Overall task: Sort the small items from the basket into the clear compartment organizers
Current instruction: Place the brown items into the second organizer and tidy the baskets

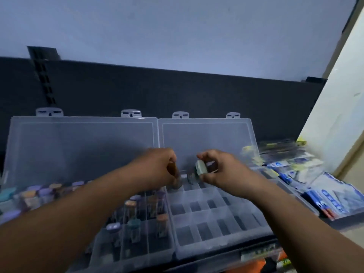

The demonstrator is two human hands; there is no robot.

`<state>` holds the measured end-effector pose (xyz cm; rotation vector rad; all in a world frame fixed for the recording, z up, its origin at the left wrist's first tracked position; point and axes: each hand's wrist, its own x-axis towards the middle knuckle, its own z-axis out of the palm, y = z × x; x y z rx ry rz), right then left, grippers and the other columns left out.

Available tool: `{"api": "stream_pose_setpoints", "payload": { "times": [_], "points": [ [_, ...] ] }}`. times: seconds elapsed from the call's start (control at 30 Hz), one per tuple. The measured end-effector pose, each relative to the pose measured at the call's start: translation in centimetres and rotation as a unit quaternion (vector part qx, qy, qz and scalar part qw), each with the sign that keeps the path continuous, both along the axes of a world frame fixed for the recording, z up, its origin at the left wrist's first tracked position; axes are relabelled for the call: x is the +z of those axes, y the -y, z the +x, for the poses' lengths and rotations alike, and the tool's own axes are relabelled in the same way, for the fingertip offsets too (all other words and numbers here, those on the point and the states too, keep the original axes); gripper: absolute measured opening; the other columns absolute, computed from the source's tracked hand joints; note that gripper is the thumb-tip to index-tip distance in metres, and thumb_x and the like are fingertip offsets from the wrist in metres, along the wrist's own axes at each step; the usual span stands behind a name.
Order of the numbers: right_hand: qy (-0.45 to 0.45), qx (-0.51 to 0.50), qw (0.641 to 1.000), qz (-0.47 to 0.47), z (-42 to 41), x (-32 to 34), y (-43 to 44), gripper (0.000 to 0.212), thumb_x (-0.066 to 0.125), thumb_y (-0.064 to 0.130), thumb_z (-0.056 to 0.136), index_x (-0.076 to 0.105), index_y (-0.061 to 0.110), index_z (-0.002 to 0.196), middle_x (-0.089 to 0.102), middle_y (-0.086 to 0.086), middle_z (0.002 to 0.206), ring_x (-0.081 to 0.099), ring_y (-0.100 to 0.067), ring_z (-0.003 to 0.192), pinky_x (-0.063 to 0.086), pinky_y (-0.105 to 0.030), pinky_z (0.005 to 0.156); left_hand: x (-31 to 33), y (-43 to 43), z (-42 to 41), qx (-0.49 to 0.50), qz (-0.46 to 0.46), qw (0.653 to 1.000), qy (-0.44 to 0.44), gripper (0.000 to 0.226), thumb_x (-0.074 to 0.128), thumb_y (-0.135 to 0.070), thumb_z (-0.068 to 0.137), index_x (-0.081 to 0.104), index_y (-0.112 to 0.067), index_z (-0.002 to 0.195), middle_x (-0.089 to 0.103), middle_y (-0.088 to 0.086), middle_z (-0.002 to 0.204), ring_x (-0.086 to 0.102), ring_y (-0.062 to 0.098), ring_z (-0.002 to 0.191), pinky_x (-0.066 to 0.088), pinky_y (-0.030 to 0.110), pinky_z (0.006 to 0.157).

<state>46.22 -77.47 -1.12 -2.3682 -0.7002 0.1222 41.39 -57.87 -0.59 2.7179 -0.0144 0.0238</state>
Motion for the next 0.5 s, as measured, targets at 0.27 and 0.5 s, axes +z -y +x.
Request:
{"api": "stream_pose_setpoints", "payload": {
  "times": [0.27,0.5],
  "points": [
    [0.036,0.141,0.978,-0.151,4.4,-1.7,-1.5,0.044,0.074,0.024,0.08,0.059,0.025,0.121,0.061,0.003,0.114,0.059,-0.015,0.1,0.051,-0.032,0.089,-1.3,2.2,1.5,0.062,0.112,0.991,-0.035,0.038,0.076,-0.038,0.073,0.06,-0.029,0.107,0.061,-0.005,0.106,0.051,0.019,0.105,0.04,0.032,0.084],
    [0.031,0.204,0.949,-0.237,6.0,-2.0,-2.7,0.041,0.075,0.033,0.079,0.06,0.025,0.117,0.056,0.006,0.106,0.055,-0.014,0.092,0.046,-0.029,0.078,-2.1,2.7,2.1,0.109,0.095,0.986,-0.079,0.034,0.072,-0.033,0.077,0.065,-0.025,0.109,0.066,0.0,0.109,0.059,0.023,0.104,0.044,0.023,0.072]
  ]
}}
